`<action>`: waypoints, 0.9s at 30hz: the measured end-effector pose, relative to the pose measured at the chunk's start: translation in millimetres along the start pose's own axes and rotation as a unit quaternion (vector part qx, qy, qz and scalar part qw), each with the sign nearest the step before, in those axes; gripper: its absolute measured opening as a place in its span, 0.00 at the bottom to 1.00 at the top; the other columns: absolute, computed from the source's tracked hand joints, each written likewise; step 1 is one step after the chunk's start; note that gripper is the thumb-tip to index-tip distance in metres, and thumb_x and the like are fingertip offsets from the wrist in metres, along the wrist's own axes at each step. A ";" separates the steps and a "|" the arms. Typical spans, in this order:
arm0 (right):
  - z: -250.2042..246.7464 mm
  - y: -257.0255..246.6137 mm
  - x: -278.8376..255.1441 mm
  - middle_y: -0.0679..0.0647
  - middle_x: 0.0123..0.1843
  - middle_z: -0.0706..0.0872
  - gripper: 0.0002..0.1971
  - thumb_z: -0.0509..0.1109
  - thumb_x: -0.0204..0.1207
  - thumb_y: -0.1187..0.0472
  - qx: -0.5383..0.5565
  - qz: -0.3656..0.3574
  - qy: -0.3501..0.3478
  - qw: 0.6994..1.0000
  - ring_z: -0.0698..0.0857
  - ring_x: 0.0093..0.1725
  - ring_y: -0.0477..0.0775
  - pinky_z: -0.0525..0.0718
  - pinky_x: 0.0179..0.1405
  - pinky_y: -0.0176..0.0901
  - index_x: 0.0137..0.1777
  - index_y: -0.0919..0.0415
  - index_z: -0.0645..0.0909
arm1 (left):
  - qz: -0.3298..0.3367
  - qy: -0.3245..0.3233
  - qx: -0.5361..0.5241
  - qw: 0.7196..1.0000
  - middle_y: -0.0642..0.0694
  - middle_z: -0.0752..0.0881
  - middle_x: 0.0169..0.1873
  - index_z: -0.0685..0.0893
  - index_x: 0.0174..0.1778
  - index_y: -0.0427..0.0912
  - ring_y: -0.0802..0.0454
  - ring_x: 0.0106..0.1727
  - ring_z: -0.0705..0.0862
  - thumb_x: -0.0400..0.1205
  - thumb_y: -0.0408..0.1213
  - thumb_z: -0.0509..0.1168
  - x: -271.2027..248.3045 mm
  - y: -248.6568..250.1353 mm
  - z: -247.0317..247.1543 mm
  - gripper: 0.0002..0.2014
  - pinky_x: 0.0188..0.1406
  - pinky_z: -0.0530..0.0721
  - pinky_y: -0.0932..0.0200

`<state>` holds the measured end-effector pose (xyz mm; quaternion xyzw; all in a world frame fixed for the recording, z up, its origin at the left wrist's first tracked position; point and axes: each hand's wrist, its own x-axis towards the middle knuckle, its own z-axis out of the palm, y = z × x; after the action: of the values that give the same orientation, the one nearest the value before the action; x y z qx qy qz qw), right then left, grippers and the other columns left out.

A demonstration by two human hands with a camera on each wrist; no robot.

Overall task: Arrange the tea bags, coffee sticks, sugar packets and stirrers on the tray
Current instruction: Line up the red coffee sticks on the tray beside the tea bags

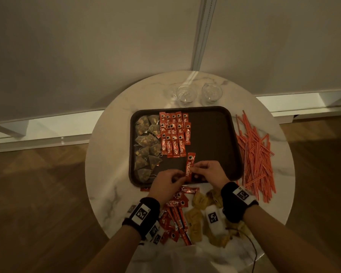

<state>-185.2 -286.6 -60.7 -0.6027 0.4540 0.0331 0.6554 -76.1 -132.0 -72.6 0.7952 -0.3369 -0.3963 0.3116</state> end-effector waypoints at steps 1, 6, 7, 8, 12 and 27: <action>-7.6 -2.0 11.6 0.62 0.50 0.91 0.08 0.77 0.75 0.64 -0.032 -0.002 0.010 0.999 0.87 0.43 0.54 0.87 0.40 0.34 0.51 0.68 0.89 | 0.016 -0.002 0.076 0.997 0.55 0.83 0.68 0.82 0.70 0.52 0.61 0.66 0.81 0.85 0.48 0.65 6.8 -2.3 0.4 0.17 0.69 0.80 0.53; -32.4 -13.7 66.6 0.55 0.48 0.91 0.05 0.77 0.75 0.61 -0.175 -0.010 0.035 0.984 0.87 0.40 0.49 0.86 0.48 0.41 0.49 0.60 0.89 | 0.068 -0.108 0.273 0.953 0.53 0.47 0.87 0.58 0.86 0.53 0.51 0.87 0.48 0.87 0.52 0.59 20.3 -16.0 13.5 0.31 0.85 0.55 0.42; -32.9 -15.8 73.7 0.54 0.47 0.90 0.04 0.77 0.75 0.61 -0.188 -0.009 0.031 0.982 0.86 0.40 0.48 0.84 0.45 0.38 0.49 0.59 0.88 | 0.072 -0.126 0.298 0.943 0.53 0.41 0.87 0.53 0.87 0.53 0.51 0.87 0.41 0.87 0.53 0.57 18.7 -21.5 18.0 0.33 0.86 0.50 0.42; -32.7 -18.2 79.9 0.52 0.47 0.90 0.04 0.77 0.76 0.61 -0.197 -0.008 0.028 0.980 0.86 0.40 0.46 0.82 0.42 0.36 0.48 0.58 0.87 | 0.074 -0.139 0.318 0.935 0.53 0.35 0.86 0.48 0.87 0.53 0.52 0.86 0.36 0.88 0.54 0.55 16.8 -26.6 21.5 0.34 0.87 0.45 0.43; -25.1 -27.4 97.8 0.48 0.43 0.87 0.03 0.76 0.77 0.61 -0.202 -0.013 0.040 0.979 0.84 0.39 0.44 0.81 0.39 0.35 0.48 0.58 0.87 | 0.083 -0.159 0.337 0.924 0.55 0.27 0.83 0.38 0.87 0.54 0.54 0.83 0.27 0.88 0.58 0.51 17.1 -35.2 23.7 0.37 0.85 0.35 0.48; -11.8 -27.6 115.1 0.50 0.40 0.89 0.04 0.76 0.78 0.56 -0.177 -0.024 0.080 0.981 0.87 0.41 0.46 0.87 0.45 0.41 0.47 0.55 0.84 | 0.080 -0.182 0.344 0.918 0.53 0.26 0.83 0.36 0.86 0.53 0.53 0.83 0.25 0.84 0.61 0.56 20.0 -35.9 25.0 0.43 0.82 0.32 0.48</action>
<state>-108.1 -361.8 -111.2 -0.7209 0.4771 0.0491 0.5002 -77.5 -132.5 -120.6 0.7377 -0.5661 -0.3675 -0.0170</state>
